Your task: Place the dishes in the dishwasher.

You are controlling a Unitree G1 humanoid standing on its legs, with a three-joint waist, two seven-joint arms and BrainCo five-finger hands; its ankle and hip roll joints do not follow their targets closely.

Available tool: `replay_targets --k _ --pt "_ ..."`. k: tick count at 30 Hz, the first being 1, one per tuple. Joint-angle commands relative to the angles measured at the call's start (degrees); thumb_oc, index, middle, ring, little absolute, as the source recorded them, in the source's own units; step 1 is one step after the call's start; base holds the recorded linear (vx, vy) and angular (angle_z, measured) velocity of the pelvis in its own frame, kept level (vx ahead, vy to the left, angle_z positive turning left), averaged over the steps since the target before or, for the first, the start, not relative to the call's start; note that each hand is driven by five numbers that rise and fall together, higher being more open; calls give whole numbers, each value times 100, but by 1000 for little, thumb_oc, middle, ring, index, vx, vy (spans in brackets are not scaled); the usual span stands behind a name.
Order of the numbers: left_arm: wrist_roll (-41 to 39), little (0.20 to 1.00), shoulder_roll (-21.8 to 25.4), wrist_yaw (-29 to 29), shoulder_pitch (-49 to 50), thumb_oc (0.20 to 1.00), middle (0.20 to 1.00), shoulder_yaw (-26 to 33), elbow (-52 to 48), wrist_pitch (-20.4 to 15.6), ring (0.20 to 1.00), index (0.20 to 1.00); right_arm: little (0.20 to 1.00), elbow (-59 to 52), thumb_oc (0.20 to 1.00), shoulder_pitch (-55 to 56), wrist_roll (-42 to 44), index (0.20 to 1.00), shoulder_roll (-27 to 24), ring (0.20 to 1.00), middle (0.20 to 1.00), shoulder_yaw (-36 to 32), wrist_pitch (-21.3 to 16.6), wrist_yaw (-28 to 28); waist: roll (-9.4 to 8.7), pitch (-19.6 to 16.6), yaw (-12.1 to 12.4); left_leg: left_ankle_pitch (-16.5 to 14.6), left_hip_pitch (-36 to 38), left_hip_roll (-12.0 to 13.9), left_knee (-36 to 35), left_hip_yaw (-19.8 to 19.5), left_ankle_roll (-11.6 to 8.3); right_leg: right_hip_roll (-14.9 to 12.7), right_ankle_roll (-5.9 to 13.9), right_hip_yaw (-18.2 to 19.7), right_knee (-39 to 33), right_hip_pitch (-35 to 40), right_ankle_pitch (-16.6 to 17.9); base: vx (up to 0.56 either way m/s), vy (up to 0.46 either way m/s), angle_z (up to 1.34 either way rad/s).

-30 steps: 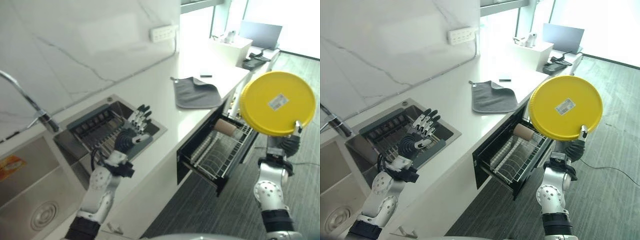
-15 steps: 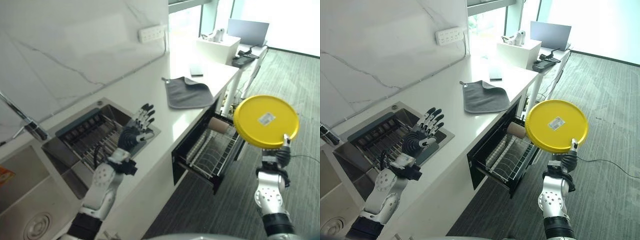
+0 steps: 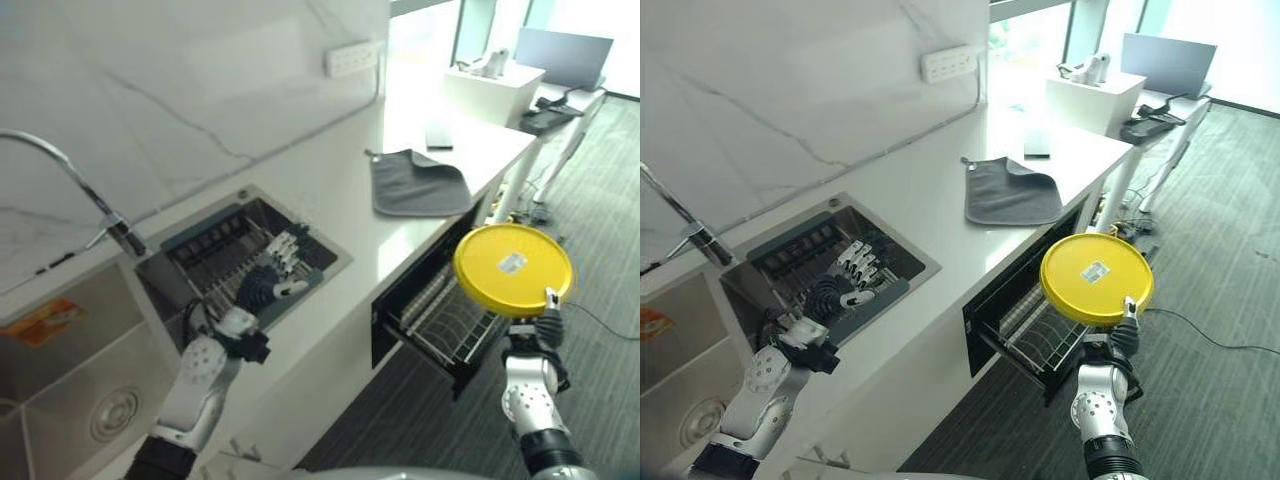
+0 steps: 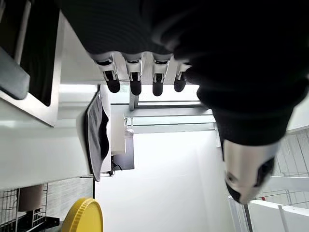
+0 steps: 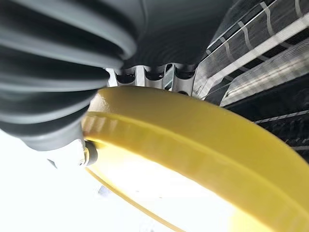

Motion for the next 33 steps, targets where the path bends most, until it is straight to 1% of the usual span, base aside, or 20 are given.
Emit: replay_targets --k 1,6,9,12,14,16,19,25,28,29,32,33 --pt "9 1000 221 -94 -334 1000 1000 302 -230 -224 1000 1000 200 -335 200 -746 -280 200 -110 200 200 -440 -456 31 -106 277 135 -1399 -15 -29 1503 -423 366 -377 -42 -850 537 -426 300 53 -40 6" --pt "-58 1000 305 -118 -252 1000 1000 345 -290 -217 1000 1000 200 72 200 -837 -601 200 -220 200 200 -481 -360 -124 -51 325 224 -1347 -46 -12 1440 -530 340 -401 -19 -920 595 -460 284 32 -23 10" --pt "-112 1000 336 -111 -199 1000 1000 335 -317 -244 1000 1000 200 306 200 -938 -1029 200 -366 200 200 -414 -129 -284 -11 364 270 -1290 -70 13 1393 -567 309 -409 -19 -960 626 -492 281 0 0 0" --pt "-113 1000 326 -105 -159 1000 1000 326 -340 -272 1000 1000 200 452 200 -1005 -1158 200 -443 200 200 -360 -79 -352 8 396 296 -1257 -94 22 1367 -596 295 -413 -21 -969 636 -513 281 0 0 0" --pt "-107 1000 330 -97 -149 1000 1000 313 -352 -283 1000 1000 200 592 200 -1058 -1276 200 -492 200 200 -338 -35 -484 18 417 319 -1242 -109 24 1352 -623 287 -418 -17 -981 643 -528 284 0 0 0" --pt "-84 1000 333 -44 -160 1000 1000 281 -362 -298 1000 1000 200 734 200 -1128 -1506 200 -548 200 200 -320 -68 -642 32 442 341 -1233 -128 25 1344 -656 281 -426 -14 -988 665 -561 285 0 0 0" --pt "-114 1000 384 51 -162 1000 1000 247 -371 -316 1000 1000 200 882 200 -1301 -1688 200 -721 200 200 -240 116 -617 72 517 399 -1221 -206 31 1390 -714 271 -469 -10 -1019 740 -631 279 9 9 9" --pt "-153 1000 395 66 -113 1000 1000 244 -385 -338 1000 1000 200 947 200 -1486 -1803 200 -885 200 200 -182 270 -669 110 602 465 -1189 -280 17 1395 -793 256 -519 -3 -1051 801 -712 291 10 15 9" --pt "-164 1000 393 89 -110 1000 1000 221 -405 -325 1000 1000 200 919 200 -1590 -2027 200 -950 200 200 -134 448 -747 127 642 487 -1181 -293 7 1378 -823 259 -544 6 -1060 841 -761 296 17 24 1" --pt "-180 1000 404 105 -116 1000 1000 196 -394 -331 1000 1000 200 925 200 -1661 -2167 200 -1001 200 200 -74 562 -757 134 673 504 -1172 -314 2 1381 -848 260 -564 15 -1067 873 -788 296 32 39 2" --pt "-171 1000 401 127 -126 1000 1000 180 -399 -318 1000 1000 200 916 200 -1742 -2343 200 -1047 200 200 -19 696 -768 138 707 524 -1162 -355 0 1397 -882 258 -587 17 -1076 940 -834 282 10 26 6" --pt "-186 1000 422 153 -158 1000 1000 160 -404 -313 1000 1000 200 897 200 -1840 -2485 200 -1118 200 200 61 801 -823 151 766 551 -1138 -409 -1 1403 -920 264 -615 2 -1104 1074 -894 225 -13 47 17"
